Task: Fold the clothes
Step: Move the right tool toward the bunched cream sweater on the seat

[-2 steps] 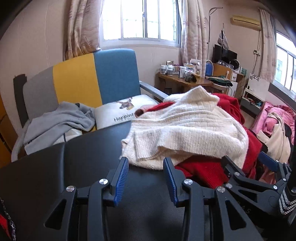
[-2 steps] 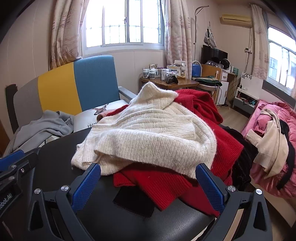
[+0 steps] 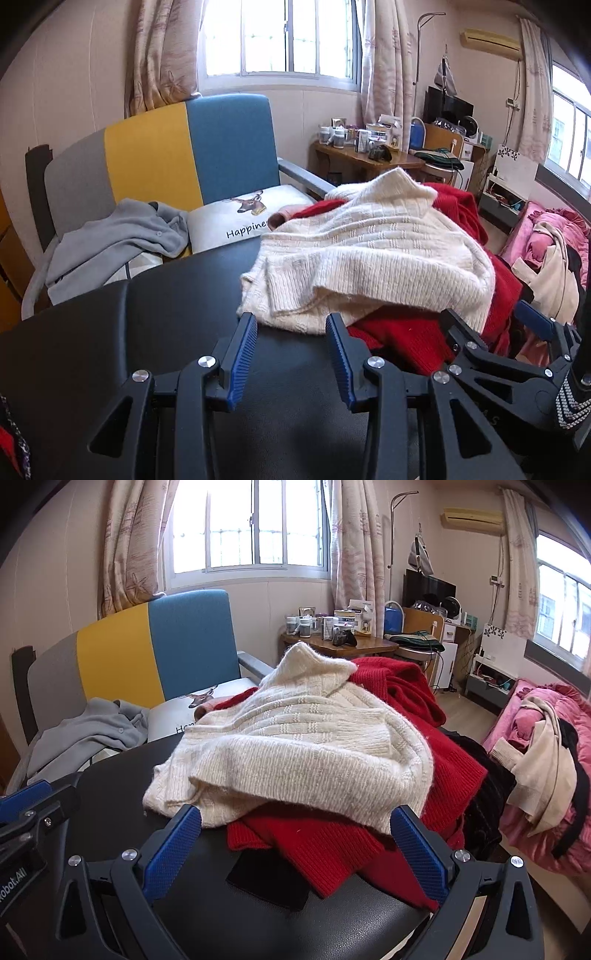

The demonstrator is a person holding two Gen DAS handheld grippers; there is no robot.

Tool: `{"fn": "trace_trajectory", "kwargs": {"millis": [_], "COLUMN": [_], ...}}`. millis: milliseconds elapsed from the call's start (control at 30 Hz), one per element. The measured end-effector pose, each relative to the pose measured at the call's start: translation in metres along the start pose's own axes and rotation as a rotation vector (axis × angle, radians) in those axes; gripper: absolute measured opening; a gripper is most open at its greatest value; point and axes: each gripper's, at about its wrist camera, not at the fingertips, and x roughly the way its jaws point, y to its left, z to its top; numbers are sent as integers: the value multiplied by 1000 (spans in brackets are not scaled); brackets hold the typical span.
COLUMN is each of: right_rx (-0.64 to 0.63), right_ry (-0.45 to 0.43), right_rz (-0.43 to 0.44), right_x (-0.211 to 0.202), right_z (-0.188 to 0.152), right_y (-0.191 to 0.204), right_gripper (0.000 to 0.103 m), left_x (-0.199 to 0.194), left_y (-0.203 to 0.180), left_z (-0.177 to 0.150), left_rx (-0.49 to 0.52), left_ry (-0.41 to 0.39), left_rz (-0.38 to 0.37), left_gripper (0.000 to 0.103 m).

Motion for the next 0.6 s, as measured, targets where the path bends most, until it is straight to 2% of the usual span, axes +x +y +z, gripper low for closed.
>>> {"fn": "trace_trajectory", "kwargs": {"millis": [67, 267, 367, 433, 500, 600], "right_rx": [-14, -11, -13, 27, 96, 121], "right_ry": [0, 18, 25, 45, 71, 27], "right_rz": [-8, 23, 91, 217, 316, 339], "right_x": [0, 4, 3, 7, 12, 10], "right_z": [1, -11, -20, -29, -35, -29], "right_y": [2, 5, 4, -5, -19, -38], "right_gripper": [103, 103, 103, 103, 103, 103], "left_x": [-1, 8, 26, 35, 47, 64], "left_y": [-1, 5, 16, 26, 38, 53], "left_z": [-3, -15, -31, -49, -76, -109], "left_rx": [-11, -11, 0, -6, 5, 15], "left_ry": [-5, 69, 141, 180, 233, 309], "left_rz": [4, -32, -122, -162, -106, -50], "left_gripper": [39, 39, 40, 45, 45, 45]}}
